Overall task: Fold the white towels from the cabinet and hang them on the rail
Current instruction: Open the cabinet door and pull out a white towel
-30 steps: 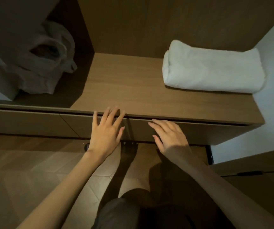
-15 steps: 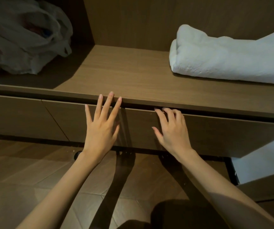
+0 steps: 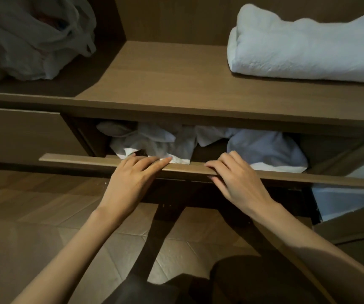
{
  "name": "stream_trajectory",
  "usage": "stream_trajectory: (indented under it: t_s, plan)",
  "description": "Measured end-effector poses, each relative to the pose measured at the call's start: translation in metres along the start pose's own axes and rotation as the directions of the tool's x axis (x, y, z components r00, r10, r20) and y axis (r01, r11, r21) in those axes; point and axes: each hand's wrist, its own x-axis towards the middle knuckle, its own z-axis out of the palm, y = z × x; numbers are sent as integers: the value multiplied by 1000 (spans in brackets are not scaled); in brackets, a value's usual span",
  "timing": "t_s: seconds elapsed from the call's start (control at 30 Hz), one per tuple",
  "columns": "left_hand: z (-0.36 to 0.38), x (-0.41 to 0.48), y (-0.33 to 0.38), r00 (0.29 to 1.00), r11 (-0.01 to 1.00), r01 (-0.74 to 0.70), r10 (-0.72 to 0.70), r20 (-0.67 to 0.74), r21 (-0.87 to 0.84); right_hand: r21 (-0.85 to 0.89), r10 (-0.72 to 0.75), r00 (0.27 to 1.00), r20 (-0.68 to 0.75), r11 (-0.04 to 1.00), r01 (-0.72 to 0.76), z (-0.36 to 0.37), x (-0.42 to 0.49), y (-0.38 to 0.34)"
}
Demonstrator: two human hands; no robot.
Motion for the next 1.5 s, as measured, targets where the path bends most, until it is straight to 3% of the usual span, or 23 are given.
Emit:
stream_trajectory:
  t_s: [0.23, 0.33, 0.4, 0.47, 0.53, 0.7, 0.77, 0.83, 1.0, 1.07, 1.17, 1.33, 1.5]
  plan:
    - [6, -34, 4, 997, 997, -47, 50, 56, -58, 243, -27, 986, 167, 970, -14, 4, -29, -10]
    - [13, -58, 11, 997, 993, -25, 33, 70, -115, 261, -67, 961, 270, 965, -6, 13, -49, -16]
    - [27, -79, 16, 989, 996, -68, 75, 129, -59, 210, -129, 933, 336, 976, 60, 26, -63, -26]
    - [48, -104, 23, 960, 991, -130, 119, 255, 27, 137, -158, 867, 473, 985, 105, 44, -78, -40]
    - [70, -124, 34, 919, 989, -133, 97, 381, 70, 121, -113, 732, 671, 992, 42, 72, -99, -50]
    - [117, -137, 46, 832, 992, -59, -10, 555, 108, -51, -145, 760, 633, 972, 228, 144, -136, -47]
    - [135, -137, 46, 813, 995, -6, -51, 581, 96, -86, -126, 749, 650, 968, 237, 160, -144, -45]
    - [149, -138, 47, 801, 996, 34, -79, 593, 86, -122, -93, 782, 616, 970, 212, 171, -146, -44]
    - [157, -139, 48, 817, 996, 67, -91, 570, 63, -16, -142, 781, 608, 981, 191, 173, -144, -37]
    - [156, -141, 45, 792, 996, 76, -94, 604, 55, 40, -175, 770, 614, 981, 191, 166, -143, -32]
    - [148, -138, 42, 799, 988, 147, -89, 594, -50, 100, -122, 839, 530, 992, 81, 149, -127, -28]
    - [135, -94, 29, 824, 910, 403, -314, 471, -98, 189, 10, 932, 362, 978, -84, 124, -69, -14]
    - [149, -37, -4, 737, 829, 556, -463, 492, -54, 188, 85, 967, 239, 973, -132, 119, 15, -3]
